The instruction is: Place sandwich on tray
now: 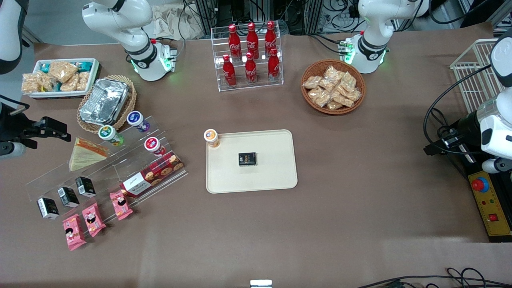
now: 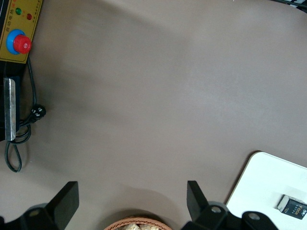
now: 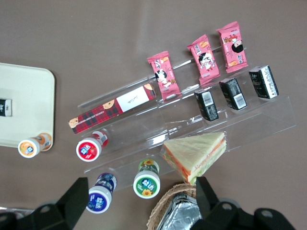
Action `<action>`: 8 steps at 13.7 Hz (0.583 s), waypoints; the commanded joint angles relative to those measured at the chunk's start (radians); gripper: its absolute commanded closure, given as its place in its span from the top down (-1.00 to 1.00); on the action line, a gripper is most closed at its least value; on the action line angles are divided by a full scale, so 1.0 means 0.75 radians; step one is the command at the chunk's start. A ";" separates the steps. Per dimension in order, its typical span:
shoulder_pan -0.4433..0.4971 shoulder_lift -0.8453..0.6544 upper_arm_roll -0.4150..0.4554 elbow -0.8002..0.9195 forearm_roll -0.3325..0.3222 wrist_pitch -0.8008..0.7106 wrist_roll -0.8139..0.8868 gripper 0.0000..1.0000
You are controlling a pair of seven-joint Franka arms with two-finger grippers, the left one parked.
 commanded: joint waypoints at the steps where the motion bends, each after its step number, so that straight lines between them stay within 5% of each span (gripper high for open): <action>1: -0.012 -0.136 0.002 -0.172 -0.028 0.086 0.026 0.98; 4: -0.038 -0.222 0.002 -0.319 -0.032 0.153 0.120 0.98; 8: -0.043 -0.299 -0.041 -0.487 -0.073 0.286 -0.068 0.98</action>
